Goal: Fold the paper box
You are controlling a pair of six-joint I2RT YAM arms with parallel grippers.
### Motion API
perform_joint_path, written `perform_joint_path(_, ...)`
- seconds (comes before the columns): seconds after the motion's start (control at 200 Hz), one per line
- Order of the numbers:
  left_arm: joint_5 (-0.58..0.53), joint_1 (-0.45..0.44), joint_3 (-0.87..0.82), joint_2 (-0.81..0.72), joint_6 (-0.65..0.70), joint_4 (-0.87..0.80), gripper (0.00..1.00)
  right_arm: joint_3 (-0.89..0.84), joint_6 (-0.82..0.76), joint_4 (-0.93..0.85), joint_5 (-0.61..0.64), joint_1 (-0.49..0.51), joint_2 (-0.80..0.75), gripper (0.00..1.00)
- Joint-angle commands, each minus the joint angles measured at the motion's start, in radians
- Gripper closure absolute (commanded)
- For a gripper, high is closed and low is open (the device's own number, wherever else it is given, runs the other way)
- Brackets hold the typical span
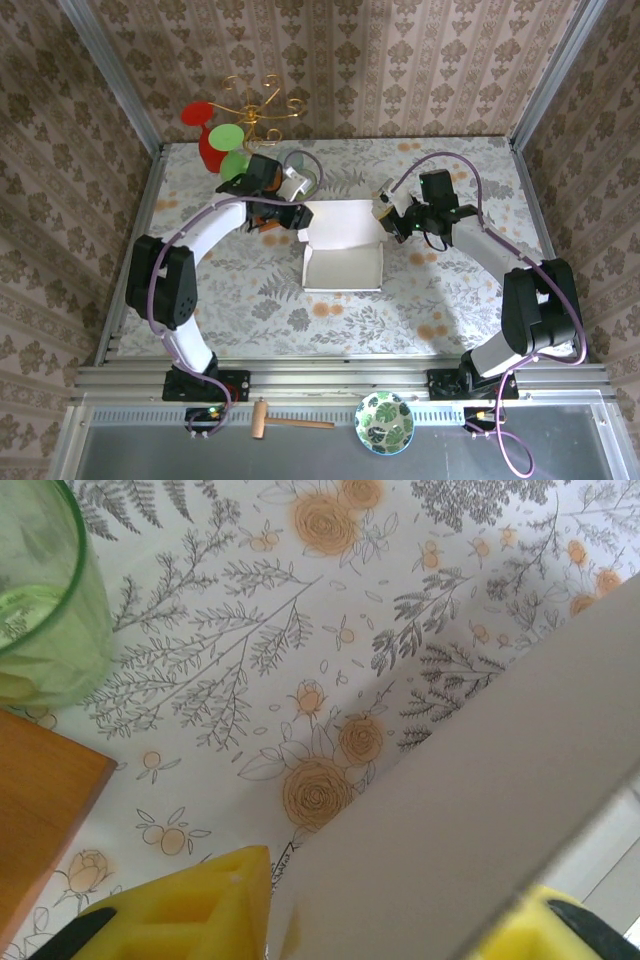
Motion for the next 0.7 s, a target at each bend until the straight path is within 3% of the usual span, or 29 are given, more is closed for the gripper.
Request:
perform_joint_path(0.0,-0.010,-0.006,-0.028,-0.030,-0.017,-0.022,0.59,-0.007,0.006,0.014,0.029,-0.002,0.020,1.00)
perform_joint_path(0.43,0.028,0.030,-0.067,-0.068,0.032,-0.068,0.54,-0.004,-0.007,0.005,0.016,-0.004,0.023,1.00)
perform_joint_path(0.695,0.030,0.037,-0.073,-0.062,0.038,-0.087,0.62,0.005,-0.005,0.004,0.013,-0.003,0.028,1.00)
